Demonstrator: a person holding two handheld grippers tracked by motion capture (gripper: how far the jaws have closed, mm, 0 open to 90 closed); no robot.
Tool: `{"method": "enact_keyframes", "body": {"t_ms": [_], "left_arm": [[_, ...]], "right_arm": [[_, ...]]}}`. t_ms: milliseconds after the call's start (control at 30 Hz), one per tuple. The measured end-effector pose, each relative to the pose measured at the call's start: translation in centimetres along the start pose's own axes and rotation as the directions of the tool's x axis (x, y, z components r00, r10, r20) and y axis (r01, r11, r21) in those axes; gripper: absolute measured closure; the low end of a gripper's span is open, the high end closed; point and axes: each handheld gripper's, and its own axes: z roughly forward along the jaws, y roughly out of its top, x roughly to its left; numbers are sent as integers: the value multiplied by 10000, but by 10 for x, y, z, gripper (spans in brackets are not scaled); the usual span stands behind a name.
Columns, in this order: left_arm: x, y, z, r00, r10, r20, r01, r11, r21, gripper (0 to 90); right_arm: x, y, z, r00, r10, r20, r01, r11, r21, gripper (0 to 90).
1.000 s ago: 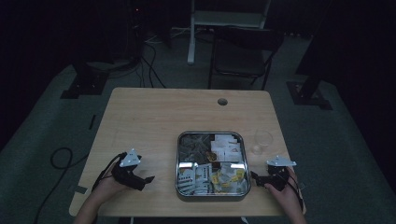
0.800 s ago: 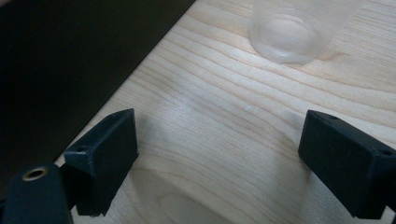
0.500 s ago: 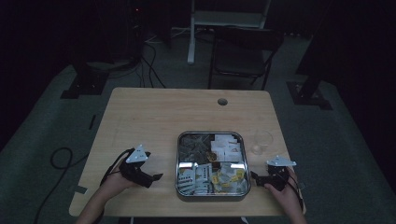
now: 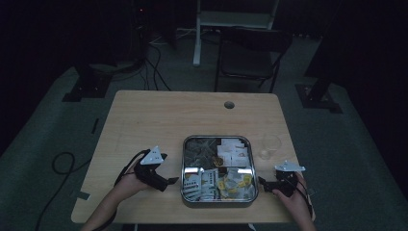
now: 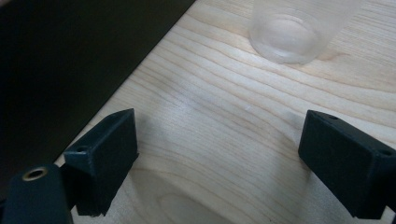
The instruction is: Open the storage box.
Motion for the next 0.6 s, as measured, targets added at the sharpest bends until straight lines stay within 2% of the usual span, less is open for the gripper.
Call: {"method": "enact_keyframes", "body": {"t_ms": [433, 600], "left_arm": [[-8, 20, 18, 9977, 481, 471, -468, 9985, -275, 17], [-10, 27, 25, 9969, 509, 600, -485, 9980, -407, 17]], "right_arm": [[0, 0, 0, 10000, 0, 0, 0, 10000, -3, 111], [0, 0, 0, 10000, 3, -1, -3, 10000, -5, 111]]}}
